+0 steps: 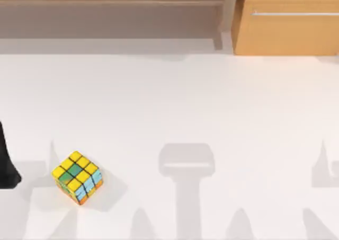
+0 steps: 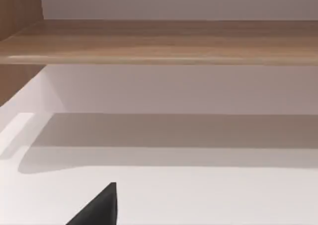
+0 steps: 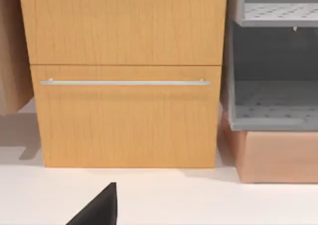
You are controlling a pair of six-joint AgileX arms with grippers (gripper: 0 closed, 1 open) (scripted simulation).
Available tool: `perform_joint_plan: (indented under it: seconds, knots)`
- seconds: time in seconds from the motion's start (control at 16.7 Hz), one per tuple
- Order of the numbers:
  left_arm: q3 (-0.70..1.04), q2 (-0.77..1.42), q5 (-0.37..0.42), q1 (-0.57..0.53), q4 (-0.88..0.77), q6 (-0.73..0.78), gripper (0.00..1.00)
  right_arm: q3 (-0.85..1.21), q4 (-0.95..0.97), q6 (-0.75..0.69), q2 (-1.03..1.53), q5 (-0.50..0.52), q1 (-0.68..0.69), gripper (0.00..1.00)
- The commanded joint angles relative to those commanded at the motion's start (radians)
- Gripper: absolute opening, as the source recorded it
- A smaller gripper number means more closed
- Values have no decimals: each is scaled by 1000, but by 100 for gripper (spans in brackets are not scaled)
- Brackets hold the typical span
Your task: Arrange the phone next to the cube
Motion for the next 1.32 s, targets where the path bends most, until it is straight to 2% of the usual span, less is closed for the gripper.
perform_joint_plan:
  seconds: [0.24, 0.48, 1.32]
  knots:
    - [0, 0, 0, 0, 0, 0, 100, 24, -19, -7, 32, 0, -15, 100]
    - [0, 0, 0, 0, 0, 0, 100, 152, -123, -48, 222, 0, -93, 100]
    - [0, 0, 0, 0, 0, 0, 100, 890, -720, -278, 1488, 0, -546, 100]
